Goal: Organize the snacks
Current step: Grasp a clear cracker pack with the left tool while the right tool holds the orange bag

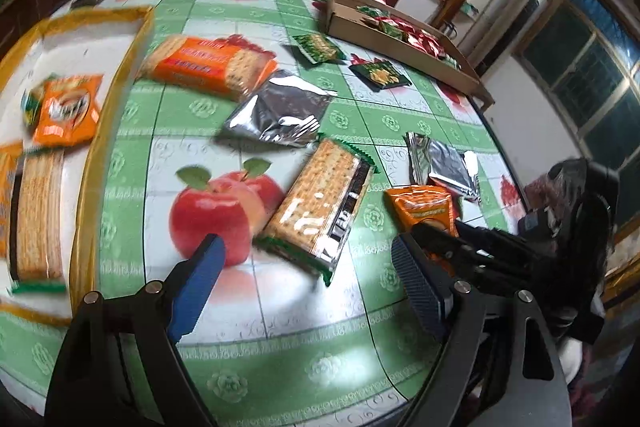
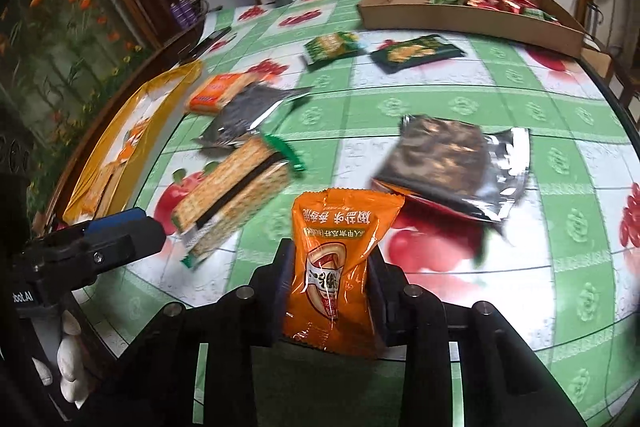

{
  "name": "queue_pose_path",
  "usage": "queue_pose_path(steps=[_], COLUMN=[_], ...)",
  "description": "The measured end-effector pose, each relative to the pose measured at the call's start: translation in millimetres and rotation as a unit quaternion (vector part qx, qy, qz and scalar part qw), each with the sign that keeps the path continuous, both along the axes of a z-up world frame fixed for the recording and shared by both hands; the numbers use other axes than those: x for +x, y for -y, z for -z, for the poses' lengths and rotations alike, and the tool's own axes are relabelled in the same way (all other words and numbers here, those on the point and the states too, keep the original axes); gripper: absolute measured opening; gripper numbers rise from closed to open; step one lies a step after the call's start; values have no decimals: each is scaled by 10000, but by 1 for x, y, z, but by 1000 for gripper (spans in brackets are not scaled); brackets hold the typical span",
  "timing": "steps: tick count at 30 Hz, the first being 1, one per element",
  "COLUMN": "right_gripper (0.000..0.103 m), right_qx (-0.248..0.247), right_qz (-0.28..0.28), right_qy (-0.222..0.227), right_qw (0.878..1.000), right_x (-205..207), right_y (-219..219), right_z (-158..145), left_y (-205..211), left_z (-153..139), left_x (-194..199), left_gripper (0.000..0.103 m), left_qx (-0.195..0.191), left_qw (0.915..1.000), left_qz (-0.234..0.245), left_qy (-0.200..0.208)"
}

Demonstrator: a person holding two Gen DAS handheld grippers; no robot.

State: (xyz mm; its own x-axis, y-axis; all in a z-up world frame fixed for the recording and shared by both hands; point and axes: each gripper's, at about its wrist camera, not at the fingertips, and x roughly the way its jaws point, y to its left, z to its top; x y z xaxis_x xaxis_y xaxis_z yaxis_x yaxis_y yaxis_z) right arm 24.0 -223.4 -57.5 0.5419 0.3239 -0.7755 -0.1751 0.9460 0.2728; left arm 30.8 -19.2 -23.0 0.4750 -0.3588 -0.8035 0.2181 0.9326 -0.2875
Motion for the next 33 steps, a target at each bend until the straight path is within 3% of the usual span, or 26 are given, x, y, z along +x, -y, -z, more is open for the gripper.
queue_pose_path(steps=[5,9,17,20,33], right_gripper=[35,35,36,36,37], right_qx=[123,194,331,371,408], right_qz=[88,85,48,35,8], right_qy=[14,24,46,59,95], right_qw=[9999,9998,9994,9993,9991], right_x=[0,-2,-2,-3,-4], right_y=[14,17,22,23,24], right_z=[1,0,1,1,1], left_y=[24,33,49,52,52], left_z=[8,24,29,32,34], left_x=[24,44,41,41,48], left_gripper=[85,85,89,103,103], left_qx=[676,791,1423,1397,1430], left_qw=[9970,9959,9880,9879,9875], left_qz=[357,427,578,668,593], left_qy=[139,-29,151,121,293])
